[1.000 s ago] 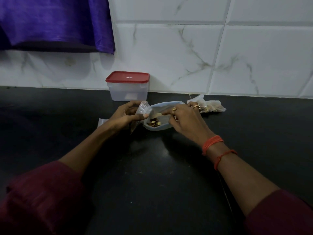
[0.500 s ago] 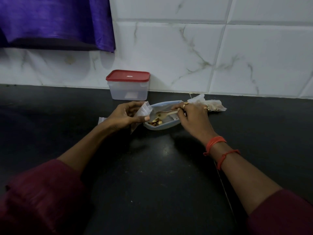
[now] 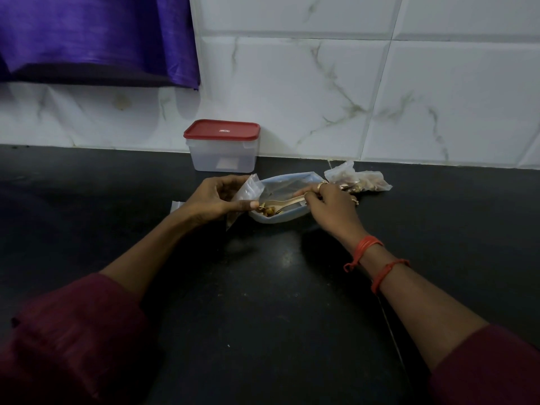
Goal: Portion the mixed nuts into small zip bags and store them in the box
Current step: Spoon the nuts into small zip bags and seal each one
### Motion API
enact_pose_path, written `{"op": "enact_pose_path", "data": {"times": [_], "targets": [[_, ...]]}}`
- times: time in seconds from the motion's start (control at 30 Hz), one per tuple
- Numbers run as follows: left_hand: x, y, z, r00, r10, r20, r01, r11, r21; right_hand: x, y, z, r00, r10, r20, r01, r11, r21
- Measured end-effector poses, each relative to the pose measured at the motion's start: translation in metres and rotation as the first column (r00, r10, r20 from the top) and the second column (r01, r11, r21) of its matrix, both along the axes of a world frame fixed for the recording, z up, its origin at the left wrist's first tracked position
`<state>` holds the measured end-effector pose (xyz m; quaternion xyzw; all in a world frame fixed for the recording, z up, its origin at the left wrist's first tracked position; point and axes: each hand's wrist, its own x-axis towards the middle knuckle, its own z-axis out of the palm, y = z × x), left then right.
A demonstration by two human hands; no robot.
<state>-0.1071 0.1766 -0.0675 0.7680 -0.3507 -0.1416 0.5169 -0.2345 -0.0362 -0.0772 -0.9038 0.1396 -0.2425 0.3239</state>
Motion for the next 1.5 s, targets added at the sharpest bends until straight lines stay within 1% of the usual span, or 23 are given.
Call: {"op": "enact_pose_path", "data": {"times": [0.13, 0.27, 0.37, 0.5, 0.6, 0.67, 0.7, 0.77, 0.83, 0.87, 0.97, 1.07, 1.17, 1.27, 1.43, 1.5], "targets": [[0.0, 0.001, 0.0, 1.0, 0.008, 0.022, -0.008, 1.0, -0.009, 0.0, -0.002, 0.003, 0.994, -0.106, 0.024, 0.102, 0.987, 0.123], [-0.002, 0.001, 0.0, 0.999, 0.023, 0.044, -0.023, 1.0, -0.013, -0.004, -0.009, 0.01, 0.983, -0.182, -0.001, 0.176, 0.951, 0.254], [-0.004, -0.001, 0.0, 0.996, 0.037, 0.082, -0.035, 0.999, -0.024, -0.007, -0.011, 0.015, 0.98, -0.194, 0.046, 0.164, 0.914, 0.37], [-0.007, -0.003, 0.001, 0.988, 0.057, 0.143, -0.05, 0.998, -0.048, -0.008, -0.006, 0.019, 0.976, -0.166, 0.139, 0.084, 0.884, 0.46], [-0.007, -0.005, 0.001, 0.982, 0.061, 0.18, -0.054, 0.998, -0.044, -0.009, 0.005, 0.021, 0.973, -0.11, 0.203, 0.009, 0.895, 0.447], [-0.007, -0.005, 0.001, 0.981, 0.053, 0.189, -0.047, 0.998, -0.038, -0.009, 0.011, 0.02, 0.97, -0.015, 0.243, -0.087, 0.912, 0.401], [-0.007, -0.004, 0.001, 0.98, 0.051, 0.191, -0.044, 0.998, -0.041, -0.009, 0.013, 0.019, 0.966, 0.041, 0.256, -0.131, 0.93, 0.344], [-0.008, -0.004, 0.001, 0.981, 0.059, 0.187, -0.049, 0.997, -0.056, -0.011, 0.014, 0.017, 0.952, 0.155, 0.263, -0.201, 0.967, 0.156], [-0.007, -0.003, 0.001, 0.98, 0.07, 0.186, -0.057, 0.995, -0.076, -0.011, 0.014, 0.016, 0.937, 0.241, 0.253, -0.245, 0.969, -0.018], [-0.007, -0.003, 0.0, 0.979, 0.074, 0.188, -0.06, 0.995, -0.08, -0.012, 0.014, 0.016, 0.934, 0.26, 0.246, -0.256, 0.965, -0.05], [-0.005, -0.003, 0.0, 0.978, 0.077, 0.192, -0.062, 0.995, -0.083, -0.012, 0.012, 0.015, 0.928, 0.251, 0.275, -0.255, 0.967, -0.021], [-0.002, -0.002, -0.001, 0.979, 0.085, 0.188, -0.07, 0.994, -0.081, -0.011, 0.01, 0.015, 0.923, 0.221, 0.316, -0.253, 0.966, 0.063], [-0.001, -0.002, -0.002, 0.978, 0.095, 0.184, -0.079, 0.993, -0.092, -0.011, 0.007, 0.017, 0.927, 0.155, 0.342, -0.222, 0.961, 0.164], [-0.001, -0.002, -0.001, 0.979, 0.101, 0.176, -0.085, 0.992, -0.097, -0.01, 0.003, 0.018, 0.926, 0.095, 0.366, -0.188, 0.956, 0.227], [-0.002, -0.002, -0.001, 0.98, 0.097, 0.173, -0.081, 0.992, -0.096, -0.01, -0.001, 0.019, 0.921, -0.002, 0.389, -0.108, 0.96, 0.259], [-0.003, -0.001, 0.0, 0.981, 0.091, 0.171, -0.076, 0.993, -0.095, -0.012, -0.002, 0.02, 0.924, -0.064, 0.378, -0.024, 0.974, 0.225]]}}
